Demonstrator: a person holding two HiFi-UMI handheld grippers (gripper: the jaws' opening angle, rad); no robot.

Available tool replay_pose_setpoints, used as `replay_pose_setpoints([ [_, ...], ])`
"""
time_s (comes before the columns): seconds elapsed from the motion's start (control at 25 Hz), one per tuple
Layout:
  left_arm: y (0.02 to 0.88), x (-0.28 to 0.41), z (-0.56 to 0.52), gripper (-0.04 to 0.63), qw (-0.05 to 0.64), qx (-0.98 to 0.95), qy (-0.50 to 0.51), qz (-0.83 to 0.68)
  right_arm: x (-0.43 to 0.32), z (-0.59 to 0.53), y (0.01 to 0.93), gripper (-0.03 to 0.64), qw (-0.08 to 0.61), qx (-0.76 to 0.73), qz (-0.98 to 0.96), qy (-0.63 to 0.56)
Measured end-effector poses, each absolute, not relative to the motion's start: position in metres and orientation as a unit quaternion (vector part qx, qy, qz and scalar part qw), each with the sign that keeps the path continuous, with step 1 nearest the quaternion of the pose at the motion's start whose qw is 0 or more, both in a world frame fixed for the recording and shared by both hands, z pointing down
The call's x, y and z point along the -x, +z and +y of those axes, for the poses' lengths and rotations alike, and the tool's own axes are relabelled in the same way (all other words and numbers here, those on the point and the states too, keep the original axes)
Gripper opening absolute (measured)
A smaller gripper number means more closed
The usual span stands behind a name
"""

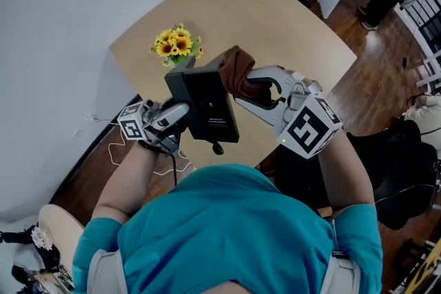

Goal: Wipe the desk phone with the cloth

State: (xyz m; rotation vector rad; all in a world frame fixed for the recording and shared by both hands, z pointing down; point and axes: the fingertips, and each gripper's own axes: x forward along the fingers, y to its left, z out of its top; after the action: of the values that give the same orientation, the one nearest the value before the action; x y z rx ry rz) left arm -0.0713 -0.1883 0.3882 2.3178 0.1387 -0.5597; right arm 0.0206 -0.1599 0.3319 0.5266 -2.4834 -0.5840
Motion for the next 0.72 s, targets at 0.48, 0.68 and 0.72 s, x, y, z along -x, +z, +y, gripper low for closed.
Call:
replay_pose_setpoints([
  [0.48, 0.377, 0.098, -0.210, 0.166, 0.356, -0.896, -0.263, 0.014, -0.023, -0.068, 0.463, 0.114, 0.393, -0.013, -0.898, -0.198],
  [0.68, 0.374, 0.097, -0.207, 0.166, 0.359, -0.894, -0.265, 0.027, -0.035, -0.102, 0.382, 0.115, 0.264, -0.090, -0.941, -0.191],
  [0.72, 0.374, 0.095, -0.206, 0.166, 0.359, -0.896, -0.259, 0.030, -0.036, -0.116, 0.355, 0.114, 0.223, -0.111, -0.948, -0.195],
])
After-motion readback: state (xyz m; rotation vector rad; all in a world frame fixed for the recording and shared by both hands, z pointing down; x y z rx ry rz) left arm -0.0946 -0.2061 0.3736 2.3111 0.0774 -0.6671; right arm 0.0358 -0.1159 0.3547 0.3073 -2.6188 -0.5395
